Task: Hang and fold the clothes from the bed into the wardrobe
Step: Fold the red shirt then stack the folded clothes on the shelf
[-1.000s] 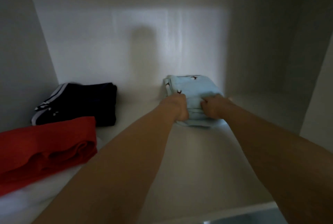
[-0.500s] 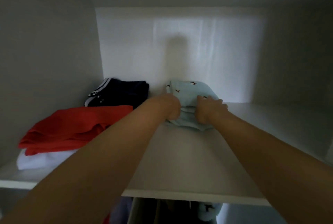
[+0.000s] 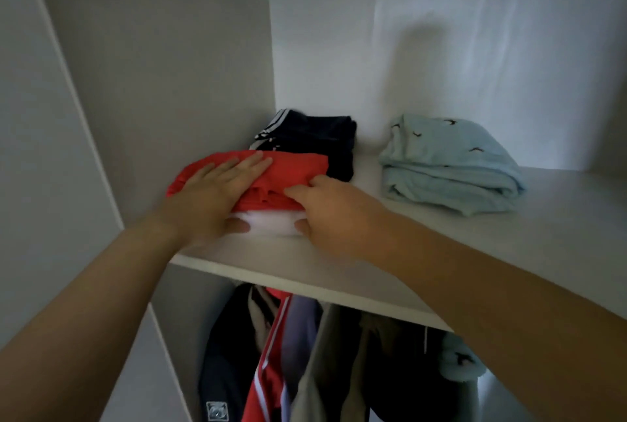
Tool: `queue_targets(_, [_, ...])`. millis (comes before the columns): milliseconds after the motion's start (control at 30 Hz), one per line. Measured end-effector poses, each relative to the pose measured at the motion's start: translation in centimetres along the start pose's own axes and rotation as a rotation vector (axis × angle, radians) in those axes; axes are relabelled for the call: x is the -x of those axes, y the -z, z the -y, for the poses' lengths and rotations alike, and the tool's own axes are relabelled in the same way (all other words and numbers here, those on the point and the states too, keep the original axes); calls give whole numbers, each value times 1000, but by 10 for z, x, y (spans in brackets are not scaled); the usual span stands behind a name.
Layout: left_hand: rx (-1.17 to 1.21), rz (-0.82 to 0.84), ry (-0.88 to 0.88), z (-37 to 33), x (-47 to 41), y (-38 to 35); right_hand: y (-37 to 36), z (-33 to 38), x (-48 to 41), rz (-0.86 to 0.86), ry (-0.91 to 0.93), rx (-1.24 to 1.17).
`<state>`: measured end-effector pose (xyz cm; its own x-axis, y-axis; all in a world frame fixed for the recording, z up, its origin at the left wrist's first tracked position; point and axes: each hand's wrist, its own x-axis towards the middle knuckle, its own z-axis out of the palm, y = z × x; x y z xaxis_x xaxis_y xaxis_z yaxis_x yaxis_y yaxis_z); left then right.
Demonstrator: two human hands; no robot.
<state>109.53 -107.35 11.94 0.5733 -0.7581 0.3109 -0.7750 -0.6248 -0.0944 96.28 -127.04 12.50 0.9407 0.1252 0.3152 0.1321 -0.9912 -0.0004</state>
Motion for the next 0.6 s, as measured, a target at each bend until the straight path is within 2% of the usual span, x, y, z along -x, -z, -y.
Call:
queue_targets(200, [-5, -54, 118, 7, -10, -16, -23, 13, -21, -29, -61, -13])
queue_targets(300, [86, -215, 153, -17, 8, -21, -18, 20, -6, -56, -59, -53])
queue_targets(367, [263, -471, 65, -44, 33, -28, -11, 29, 17, -176, -40, -70])
queue_targets(467, [331, -868, -123, -92, 75, -58, -9, 43, 60, -411, -9, -52])
queue_targets(533, [392, -896, -289, -124, 95, -89, -18, 50, 93, -571, 12, -71])
queue_targets(600, [492, -719, -374, -152, 104, -126, -38, 56, 126, -678, 42, -73])
